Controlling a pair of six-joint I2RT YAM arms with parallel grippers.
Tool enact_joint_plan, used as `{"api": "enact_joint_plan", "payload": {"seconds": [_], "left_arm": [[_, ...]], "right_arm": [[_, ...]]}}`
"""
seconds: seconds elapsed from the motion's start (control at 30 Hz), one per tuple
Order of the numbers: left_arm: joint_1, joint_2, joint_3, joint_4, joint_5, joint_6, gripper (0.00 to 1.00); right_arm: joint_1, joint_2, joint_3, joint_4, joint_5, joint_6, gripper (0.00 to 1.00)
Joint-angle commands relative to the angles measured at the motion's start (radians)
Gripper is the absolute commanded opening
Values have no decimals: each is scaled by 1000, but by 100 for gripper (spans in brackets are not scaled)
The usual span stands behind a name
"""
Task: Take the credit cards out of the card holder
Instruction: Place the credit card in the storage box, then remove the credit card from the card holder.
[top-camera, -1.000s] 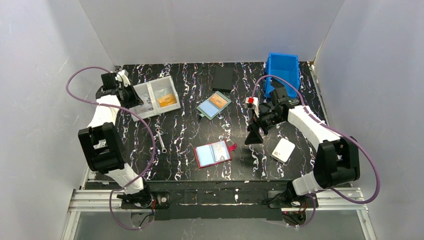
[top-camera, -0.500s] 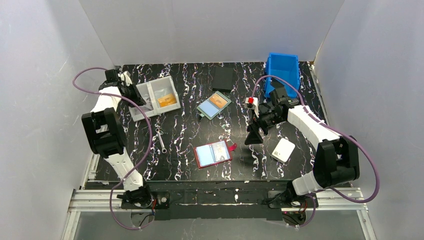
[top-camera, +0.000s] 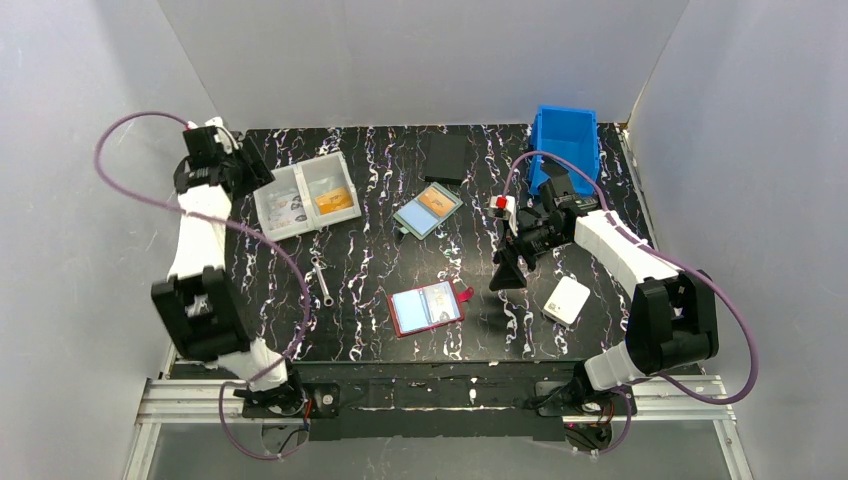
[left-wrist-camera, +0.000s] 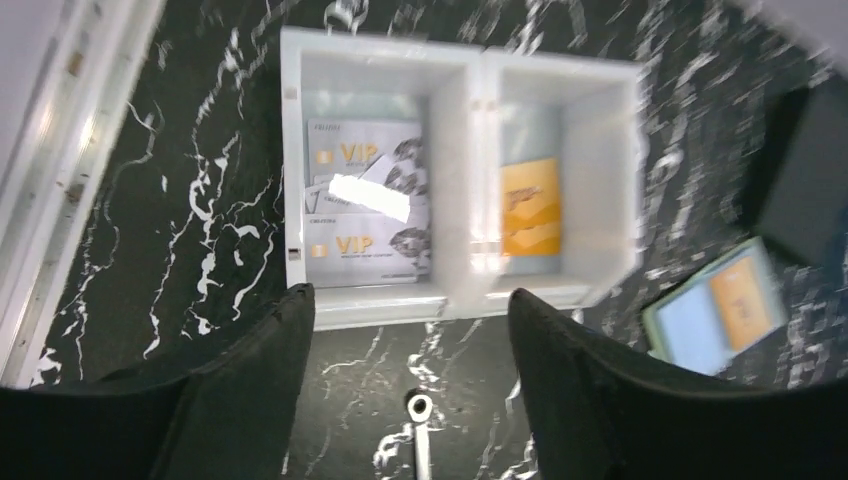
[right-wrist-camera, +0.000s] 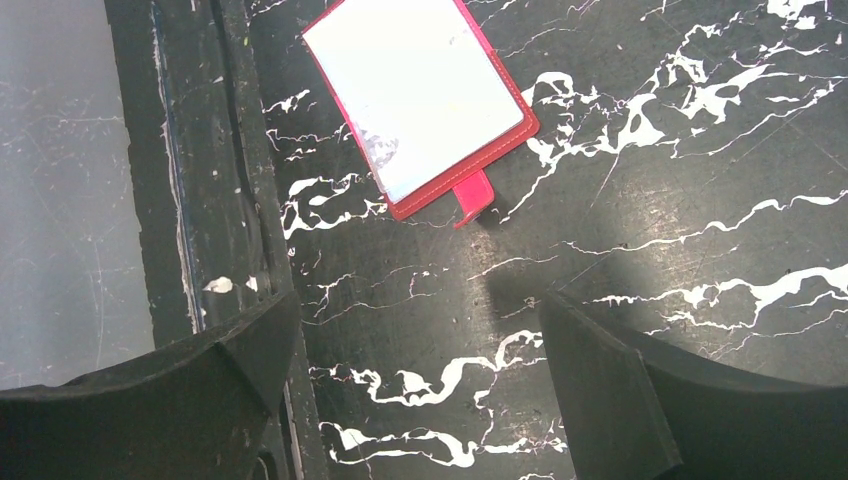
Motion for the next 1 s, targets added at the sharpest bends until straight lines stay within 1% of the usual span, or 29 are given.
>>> {"api": "enact_joint_plan", "payload": {"seconds": [0.0,0.03,0.07,0.1,0.17,0.23,0.33,0.4,0.47,0.57,0.63,0.7,0.73,0.8,0.83,0.9,0.97], "left_arm": [[9,-311,-179,166,14,-85,81],[9,-369,-247,210,44,-123,94],[9,-446,-341,257,98,-162,100],[11,-497,-410,307,157,-209,99],[16,-577,-531,414,325,-273,99],[16,-629,-606,445,443,-335,99],[16,-683,-673,409,569,-373,99],[15,-726,-744,450,660,-435,99],[8,-774,-812,504,714,-518,99],[-17,-839,-889,500,726,-569,99],[-42,-881,-940,499,709,-602,99],[-93,-929,-973,501,670,-626,99],[-128,-947,-983,502,644,-629,99],[-232,-974,-997,501,569,-635,99],[-304,-980,-1003,499,526,-638,99],[-411,-979,-1007,496,449,-644,99],[-493,-966,-1014,494,392,-649,99]], "right_arm": [[-1,-11,13,-39,-31,-50,98],[-1,-20,12,-39,-32,-59,98],[-1,-31,8,-35,-33,-67,98],[-1,-43,3,-34,-35,-76,100],[-1,-74,-12,-17,-37,-92,100],[-1,-108,-38,24,-28,-86,100],[-3,-148,-73,93,-8,-51,100],[-6,-156,-92,123,4,-46,100],[-10,-152,-101,143,14,-29,100],[-16,-137,-98,146,23,-18,100],[-19,-128,-97,146,29,-17,100],[-23,-121,-98,148,29,-17,100],[-25,-118,-99,148,27,-16,100],[-29,-110,-98,146,18,-16,100],[-30,-106,-98,144,15,-16,100],[-31,-97,-94,138,12,-16,100],[-31,-87,-91,132,7,-19,100]]}}
